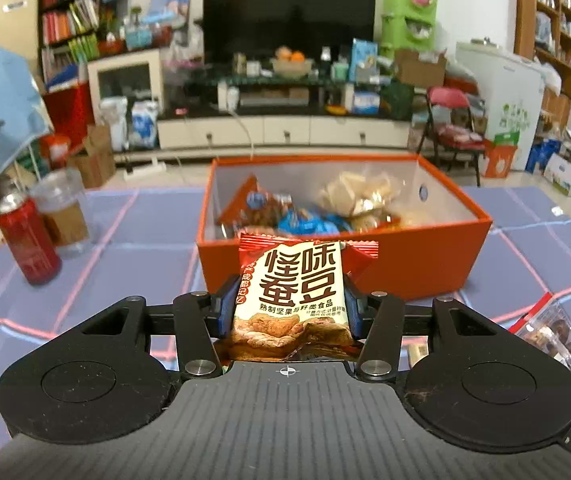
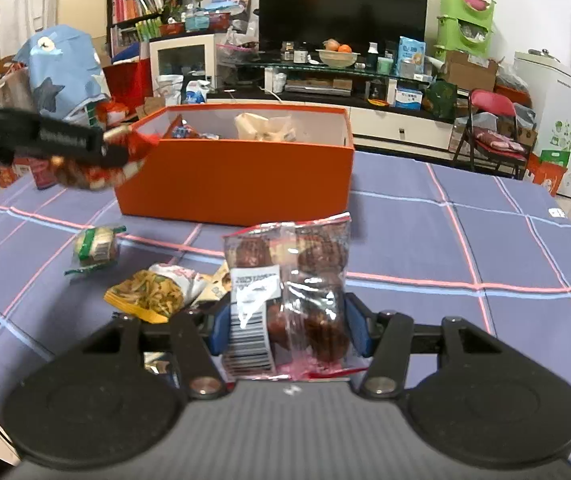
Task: Organize snacks
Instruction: 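Carry both bags over the orange box and open both tools to drop them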
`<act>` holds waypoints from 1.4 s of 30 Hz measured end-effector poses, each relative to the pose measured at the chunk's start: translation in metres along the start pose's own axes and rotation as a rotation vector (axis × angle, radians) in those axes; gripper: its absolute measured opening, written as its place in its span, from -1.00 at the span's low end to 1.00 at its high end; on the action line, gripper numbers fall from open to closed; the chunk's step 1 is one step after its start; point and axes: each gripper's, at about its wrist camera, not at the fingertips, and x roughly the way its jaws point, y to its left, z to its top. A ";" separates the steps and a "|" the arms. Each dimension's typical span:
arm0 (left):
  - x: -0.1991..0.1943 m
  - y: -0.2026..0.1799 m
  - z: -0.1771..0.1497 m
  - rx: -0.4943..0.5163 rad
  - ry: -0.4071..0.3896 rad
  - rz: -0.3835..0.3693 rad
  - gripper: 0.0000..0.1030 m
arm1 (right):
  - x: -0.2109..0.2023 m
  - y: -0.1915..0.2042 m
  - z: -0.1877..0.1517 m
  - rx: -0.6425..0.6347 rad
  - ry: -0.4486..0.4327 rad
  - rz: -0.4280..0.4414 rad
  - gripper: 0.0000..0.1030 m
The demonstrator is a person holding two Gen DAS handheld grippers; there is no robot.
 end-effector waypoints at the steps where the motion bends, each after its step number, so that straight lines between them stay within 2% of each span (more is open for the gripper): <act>1: -0.003 -0.001 0.001 0.008 -0.014 0.006 -0.31 | 0.000 0.001 0.001 -0.005 -0.004 0.000 0.10; 8: -0.016 -0.012 -0.001 0.081 -0.046 0.043 -0.31 | -0.002 0.011 0.006 -0.024 -0.014 0.008 0.10; 14: -0.014 -0.015 -0.004 0.084 -0.022 0.060 -0.31 | -0.005 0.014 0.009 -0.024 -0.023 0.005 0.10; 19: -0.020 -0.014 -0.002 0.086 -0.050 0.064 -0.31 | -0.011 0.018 0.019 -0.029 -0.056 0.004 0.10; 24: -0.023 -0.011 0.011 0.076 -0.069 0.045 -0.31 | -0.010 0.018 0.046 -0.022 -0.105 0.001 0.10; 28: -0.020 -0.001 0.029 0.052 -0.090 0.039 -0.31 | 0.009 0.012 0.081 -0.001 -0.138 -0.009 0.10; 34: 0.021 0.016 0.063 0.004 -0.096 0.068 -0.31 | 0.059 -0.006 0.138 0.096 -0.190 -0.003 0.10; 42: 0.086 0.010 0.071 0.005 -0.024 0.068 -0.31 | 0.105 -0.011 0.162 0.148 -0.188 0.009 0.10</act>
